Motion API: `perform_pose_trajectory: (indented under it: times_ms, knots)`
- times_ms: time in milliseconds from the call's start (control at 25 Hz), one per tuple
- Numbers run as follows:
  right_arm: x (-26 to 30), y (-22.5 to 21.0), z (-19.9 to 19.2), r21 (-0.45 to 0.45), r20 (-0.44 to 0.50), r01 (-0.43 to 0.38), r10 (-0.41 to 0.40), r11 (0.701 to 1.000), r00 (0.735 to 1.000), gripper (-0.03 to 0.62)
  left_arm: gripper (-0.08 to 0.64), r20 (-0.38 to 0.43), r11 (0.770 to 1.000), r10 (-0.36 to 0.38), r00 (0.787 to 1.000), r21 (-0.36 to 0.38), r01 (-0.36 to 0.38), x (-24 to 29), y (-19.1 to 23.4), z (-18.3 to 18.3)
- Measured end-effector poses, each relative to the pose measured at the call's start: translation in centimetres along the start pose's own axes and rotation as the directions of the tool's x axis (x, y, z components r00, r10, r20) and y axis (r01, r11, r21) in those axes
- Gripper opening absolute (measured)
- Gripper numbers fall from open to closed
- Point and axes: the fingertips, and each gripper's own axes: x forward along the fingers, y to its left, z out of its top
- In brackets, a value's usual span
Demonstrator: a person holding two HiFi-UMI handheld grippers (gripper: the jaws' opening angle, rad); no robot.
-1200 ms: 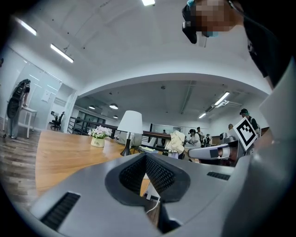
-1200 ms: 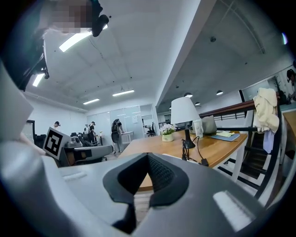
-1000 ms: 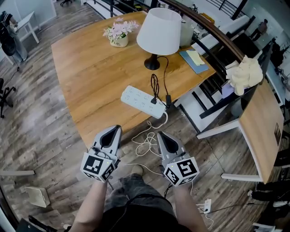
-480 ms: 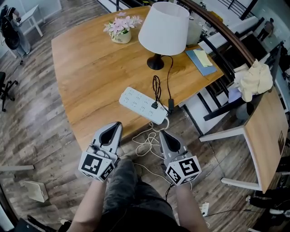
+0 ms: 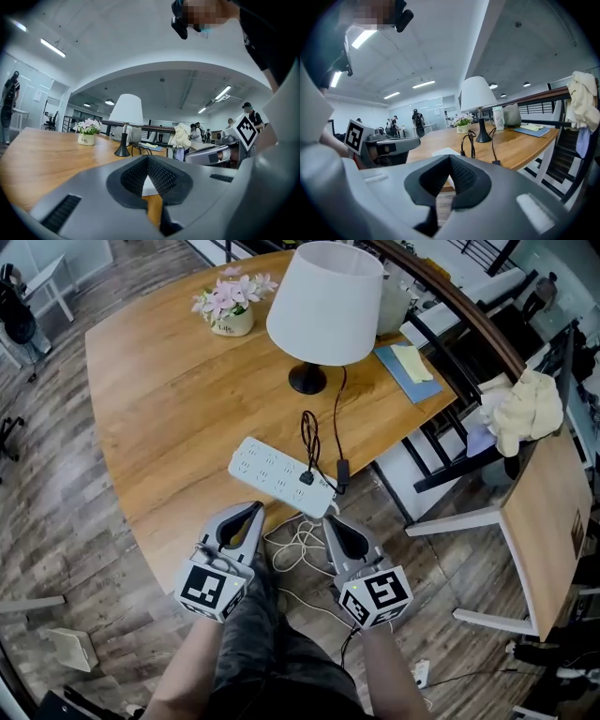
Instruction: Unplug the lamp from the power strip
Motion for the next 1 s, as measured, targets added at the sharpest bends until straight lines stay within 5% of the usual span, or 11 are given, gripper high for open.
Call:
perform_pose_trajectory:
  times_ms: [400,520,800,1000]
  knots:
    - [5.0,-1.9,-0.4,-0.070,-0.095,-0.029,0.022,0.997,0.995,0.009,-0.003,-0.104,0.999,-0.036,0.994,0.016,0.038,4.5,1.0,-2.7]
    - [6.1,-2.0,-0.6,-0.077,-0.124,-0.064,0.054,0.995,0.991,0.081,-0.003,-0.141,0.995,-0.044,0.989,0.087,0.056,5.8,1.3,-3.5]
    - [8.0,-2.7,-0.8,-0.155,-0.181,-0.110,0.082,0.982,0.980,0.084,-0.002,-0.277,0.966,-0.020,0.961,0.244,0.091,8.5,1.8,-5.3]
    - [9.3,-2.5,-0.9,-0.221,-0.232,-0.153,0.101,0.963,0.968,0.086,-0.003,-0.268,0.931,0.031,0.963,0.358,0.069,9.9,2.2,-5.1]
